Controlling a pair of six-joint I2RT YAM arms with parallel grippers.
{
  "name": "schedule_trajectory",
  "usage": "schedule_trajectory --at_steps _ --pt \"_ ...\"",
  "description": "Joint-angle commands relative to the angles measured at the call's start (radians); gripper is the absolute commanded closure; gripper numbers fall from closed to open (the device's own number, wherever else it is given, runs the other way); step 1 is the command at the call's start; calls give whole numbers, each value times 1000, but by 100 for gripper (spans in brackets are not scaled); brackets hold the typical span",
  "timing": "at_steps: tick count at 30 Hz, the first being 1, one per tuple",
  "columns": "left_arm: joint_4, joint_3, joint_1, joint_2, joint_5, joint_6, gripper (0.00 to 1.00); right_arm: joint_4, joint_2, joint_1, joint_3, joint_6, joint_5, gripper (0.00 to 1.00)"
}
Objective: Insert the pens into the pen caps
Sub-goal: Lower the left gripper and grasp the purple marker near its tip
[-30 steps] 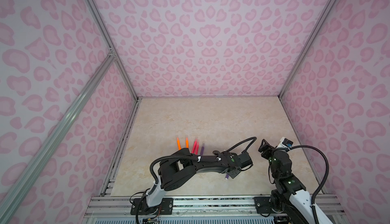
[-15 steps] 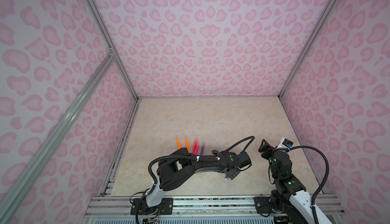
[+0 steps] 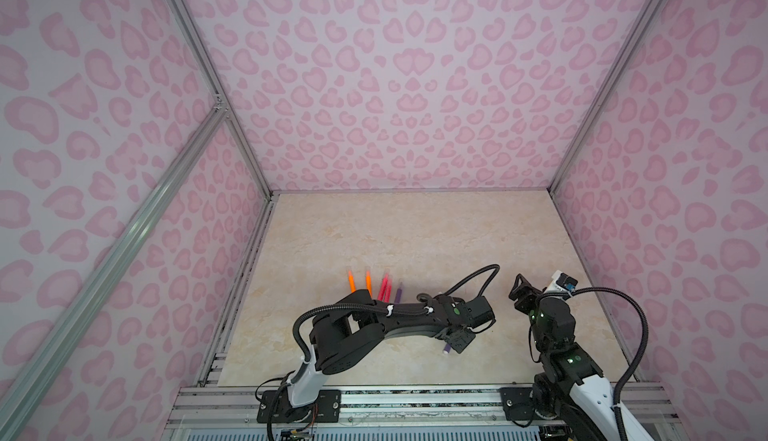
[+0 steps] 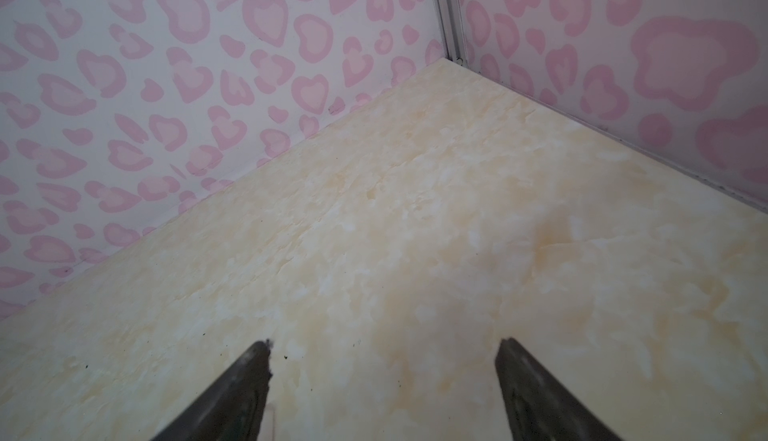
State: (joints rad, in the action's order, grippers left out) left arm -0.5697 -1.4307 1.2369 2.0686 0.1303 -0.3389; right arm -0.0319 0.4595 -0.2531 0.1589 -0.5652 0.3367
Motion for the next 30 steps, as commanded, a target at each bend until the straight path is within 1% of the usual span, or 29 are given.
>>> schedule_trajectory --at_steps 1,12,19,22,27,30 --pt "-73 9 -7 25 -10 -2 68 0 -2 0 -12 3 0 14" --pt "-74 1 -21 50 -12 -1 69 0 -3 0 -12 2 -1 14" --pt "-77 1 -21 45 -13 0 77 0 -9 1 -12 3 -2 14" --pt "-82 2 -21 39 -4 0 76 0 -10 0 -12 3 -2 14" --pt "-107 -2 -16 36 64 0 72 1 -11 1 -13 2 -4 14" --pt "-117 -8 -10 40 75 3 70 1 -12 0 -15 2 -3 14"
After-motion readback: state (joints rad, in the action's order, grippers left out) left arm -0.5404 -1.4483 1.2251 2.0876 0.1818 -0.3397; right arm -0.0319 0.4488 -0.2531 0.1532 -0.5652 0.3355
